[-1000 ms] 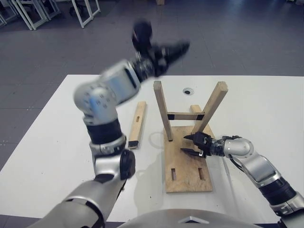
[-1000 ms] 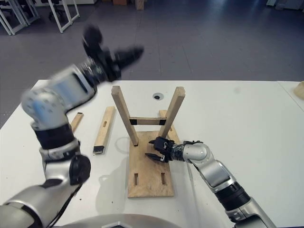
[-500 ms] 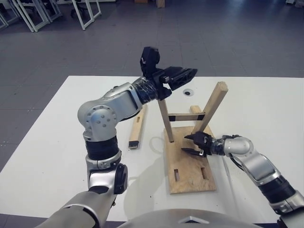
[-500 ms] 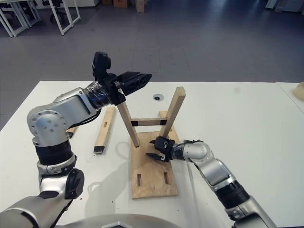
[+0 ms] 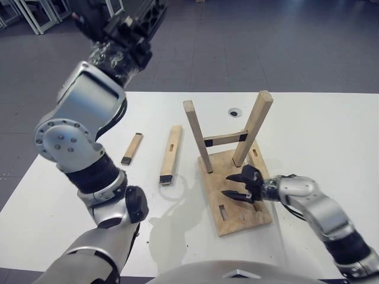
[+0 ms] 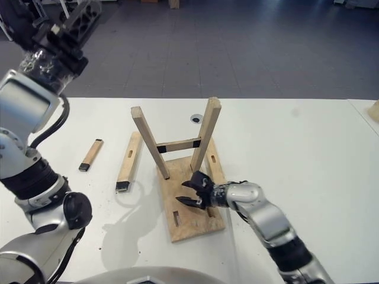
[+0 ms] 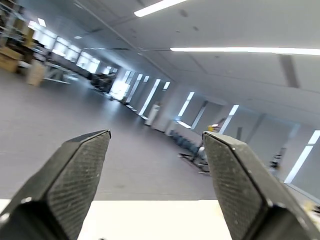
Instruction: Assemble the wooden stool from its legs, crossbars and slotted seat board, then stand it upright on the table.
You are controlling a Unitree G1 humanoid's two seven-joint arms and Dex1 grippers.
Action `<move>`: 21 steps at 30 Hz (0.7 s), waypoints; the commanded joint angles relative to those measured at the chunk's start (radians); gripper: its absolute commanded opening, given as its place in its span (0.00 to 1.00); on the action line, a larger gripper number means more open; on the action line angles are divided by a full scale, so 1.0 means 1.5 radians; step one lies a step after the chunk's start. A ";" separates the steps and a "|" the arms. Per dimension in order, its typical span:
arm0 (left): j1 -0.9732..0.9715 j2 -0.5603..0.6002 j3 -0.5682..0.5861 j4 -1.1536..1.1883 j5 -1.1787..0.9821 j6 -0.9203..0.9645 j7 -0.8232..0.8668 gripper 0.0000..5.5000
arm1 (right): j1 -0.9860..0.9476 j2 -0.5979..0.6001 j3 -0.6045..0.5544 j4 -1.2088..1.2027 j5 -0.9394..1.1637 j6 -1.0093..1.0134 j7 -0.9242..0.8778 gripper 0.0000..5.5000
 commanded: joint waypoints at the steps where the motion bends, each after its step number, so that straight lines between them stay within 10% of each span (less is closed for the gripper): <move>1: 0.204 0.077 -0.017 -0.020 0.113 -0.003 -0.026 0.62 | 0.100 -0.094 -0.193 -0.136 0.089 0.112 0.015 0.46; 9: 0.448 0.149 -0.075 0.080 0.299 -0.114 -0.194 0.69 | 0.341 -0.212 -0.256 -0.084 -0.009 0.002 0.048 0.46; 21: 0.416 0.209 -0.173 0.407 0.473 -0.272 -0.415 0.75 | 0.242 -0.171 -0.149 -0.036 -0.089 -0.040 -0.027 0.46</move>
